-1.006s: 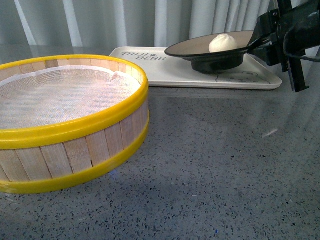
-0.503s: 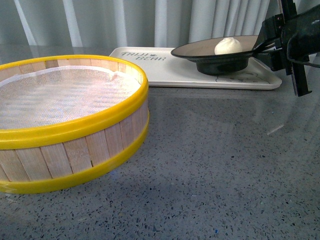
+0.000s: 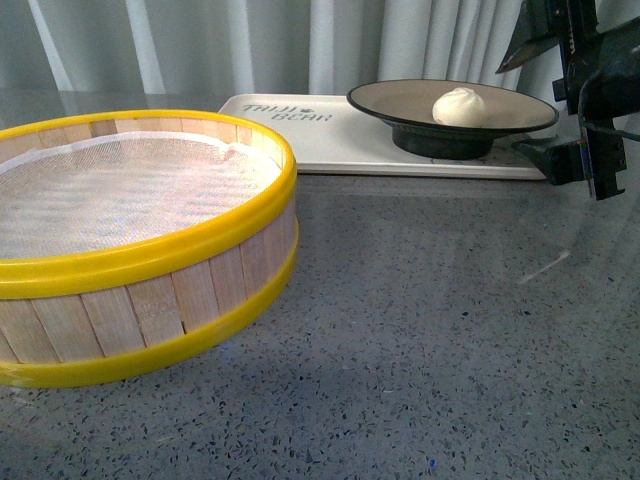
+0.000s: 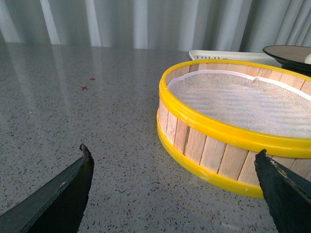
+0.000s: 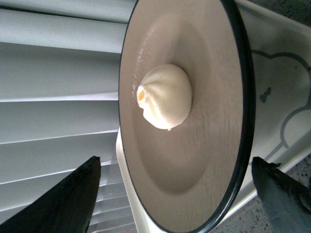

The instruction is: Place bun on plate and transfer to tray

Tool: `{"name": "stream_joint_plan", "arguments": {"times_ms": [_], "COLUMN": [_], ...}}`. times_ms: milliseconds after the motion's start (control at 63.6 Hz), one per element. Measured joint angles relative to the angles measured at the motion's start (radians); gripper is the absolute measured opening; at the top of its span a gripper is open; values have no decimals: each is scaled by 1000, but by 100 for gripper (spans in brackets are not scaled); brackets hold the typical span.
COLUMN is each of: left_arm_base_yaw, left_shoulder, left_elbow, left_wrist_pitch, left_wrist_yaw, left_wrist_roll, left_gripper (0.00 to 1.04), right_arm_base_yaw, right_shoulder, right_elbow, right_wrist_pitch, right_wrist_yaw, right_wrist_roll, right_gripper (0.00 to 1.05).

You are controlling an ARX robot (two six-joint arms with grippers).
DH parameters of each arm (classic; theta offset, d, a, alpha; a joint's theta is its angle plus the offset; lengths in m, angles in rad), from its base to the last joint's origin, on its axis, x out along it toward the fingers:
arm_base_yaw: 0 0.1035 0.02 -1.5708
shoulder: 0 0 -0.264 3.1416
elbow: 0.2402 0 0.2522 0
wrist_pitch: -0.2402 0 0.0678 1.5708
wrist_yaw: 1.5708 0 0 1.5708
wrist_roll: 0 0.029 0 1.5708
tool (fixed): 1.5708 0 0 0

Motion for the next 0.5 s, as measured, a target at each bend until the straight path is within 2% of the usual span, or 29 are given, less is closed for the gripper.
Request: {"name": "stream_joint_plan", "arguments": {"times_ms": [47,283,377,503], "left_arm_base_yaw": [0,0,0,0], "left_shoulder": [0,0,0,0], "left_elbow": [0,0,0,0], "left_wrist_pitch": [0,0,0,0], "left_wrist_yaw": [0,0,0,0], "left_wrist_roll": [0,0,0,0], "left_gripper": [98,98,98,98], "right_arm_base_yaw": [5,17,17,4], "right_shoulder": [-23,-172,-283,-499], "right_elbow": [-21,-166,-251,-341], "right_wrist_pitch": [10,61,52,8], "right_wrist_yaw": [-3,-9,50,181], "right_wrist_roll": [8,32,6,-117], "right_gripper": [98,96,96,96]}}
